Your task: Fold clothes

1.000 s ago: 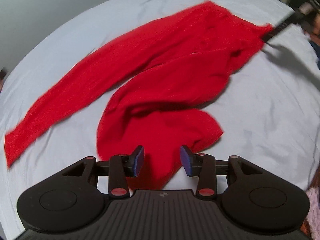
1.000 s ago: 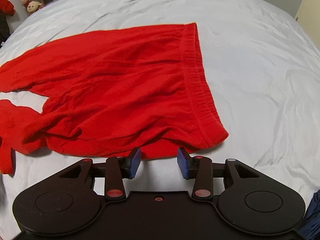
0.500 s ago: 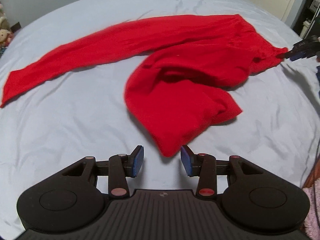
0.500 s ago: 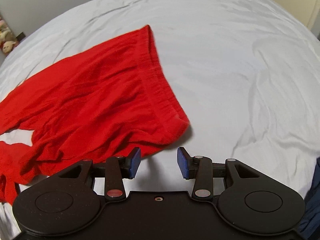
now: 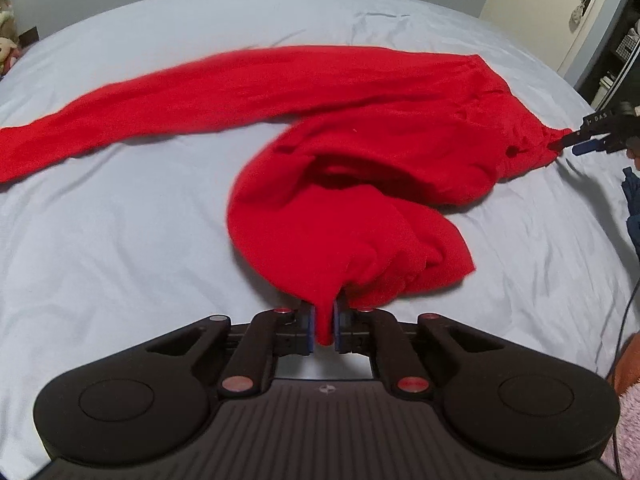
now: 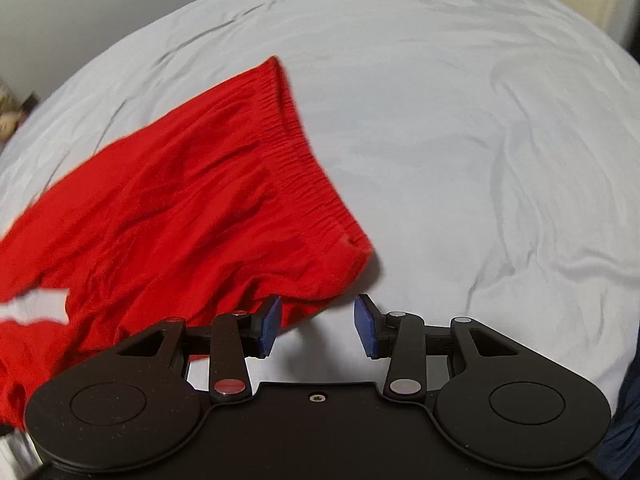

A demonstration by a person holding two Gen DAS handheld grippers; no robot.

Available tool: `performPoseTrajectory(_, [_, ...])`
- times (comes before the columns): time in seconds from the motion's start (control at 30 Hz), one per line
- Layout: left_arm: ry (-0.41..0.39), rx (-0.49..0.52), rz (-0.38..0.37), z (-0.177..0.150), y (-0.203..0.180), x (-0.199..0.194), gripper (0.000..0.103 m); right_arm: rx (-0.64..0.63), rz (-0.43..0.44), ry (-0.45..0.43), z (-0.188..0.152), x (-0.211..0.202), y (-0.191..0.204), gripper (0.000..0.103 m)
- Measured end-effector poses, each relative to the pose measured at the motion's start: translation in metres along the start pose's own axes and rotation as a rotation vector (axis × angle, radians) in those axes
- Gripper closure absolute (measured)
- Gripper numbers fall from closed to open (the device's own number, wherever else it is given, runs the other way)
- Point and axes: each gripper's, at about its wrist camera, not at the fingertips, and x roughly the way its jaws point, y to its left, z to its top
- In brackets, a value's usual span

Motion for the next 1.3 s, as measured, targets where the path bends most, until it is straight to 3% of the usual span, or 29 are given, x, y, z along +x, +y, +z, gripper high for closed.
performPoseTrajectory(0.1, [0.031,0.077,0.080,0.018,0.022,-0.026,0.096,0.042,-0.007,-0.003,0.002,0.003,-0.005,0.064])
performPoseTrajectory(0.2, [0.066,0.104,0.098,0.029,0.036,-0.042,0.096,0.055,-0.006,-0.006,0.003,0.005,-0.006,0.064])
performPoseTrajectory(0.33, [0.170,0.181,0.154,0.039,0.056,-0.064,0.096,0.075,0.006,-0.027,0.005,0.004,-0.006,0.064])
performPoseTrajectory(0.43, [0.289,0.186,0.127,0.034,0.070,-0.063,0.096,0.084,0.007,-0.051,0.008,0.003,-0.003,0.064])
performPoseTrajectory(0.47, [0.366,0.211,0.109,0.027,0.073,-0.057,0.096,0.082,0.001,-0.054,0.008,0.003,-0.002,0.064])
performPoseTrajectory(0.6, [0.441,0.260,0.153,0.008,0.073,-0.043,0.092,0.060,-0.021,-0.061,0.012,0.003,0.004,0.064])
performPoseTrajectory(0.7, [0.395,0.202,0.203,-0.005,0.084,-0.042,0.090,0.053,-0.024,-0.050,0.012,0.007,0.006,0.064])
performPoseTrajectory(0.77, [0.371,0.161,0.190,-0.007,0.089,-0.046,0.087,0.067,-0.017,-0.035,0.011,0.011,0.006,0.064])
performPoseTrajectory(0.83, [0.346,0.119,0.168,-0.012,0.093,-0.053,0.077,0.080,-0.015,-0.022,0.010,0.015,0.005,0.064])
performPoseTrajectory(0.93, [0.358,0.128,0.160,-0.020,0.093,-0.056,0.070,0.098,-0.014,-0.002,0.007,0.021,0.006,0.064])
performPoseTrajectory(0.97, [0.359,0.127,0.160,-0.016,0.097,-0.056,0.070,0.104,-0.013,0.006,0.005,0.023,0.006,0.066])
performPoseTrajectory(1.07, [0.366,0.100,0.145,-0.023,0.101,-0.051,0.070,0.106,-0.017,0.022,0.001,0.028,0.010,0.093])
performPoseTrajectory(1.2, [0.369,0.093,0.101,-0.034,0.097,-0.040,0.070,0.000,-0.102,-0.014,0.004,0.019,0.025,0.097])
performPoseTrajectory(1.3, [0.364,0.116,0.081,-0.038,0.086,-0.033,0.070,-0.010,-0.173,-0.047,0.013,0.012,0.022,0.097])
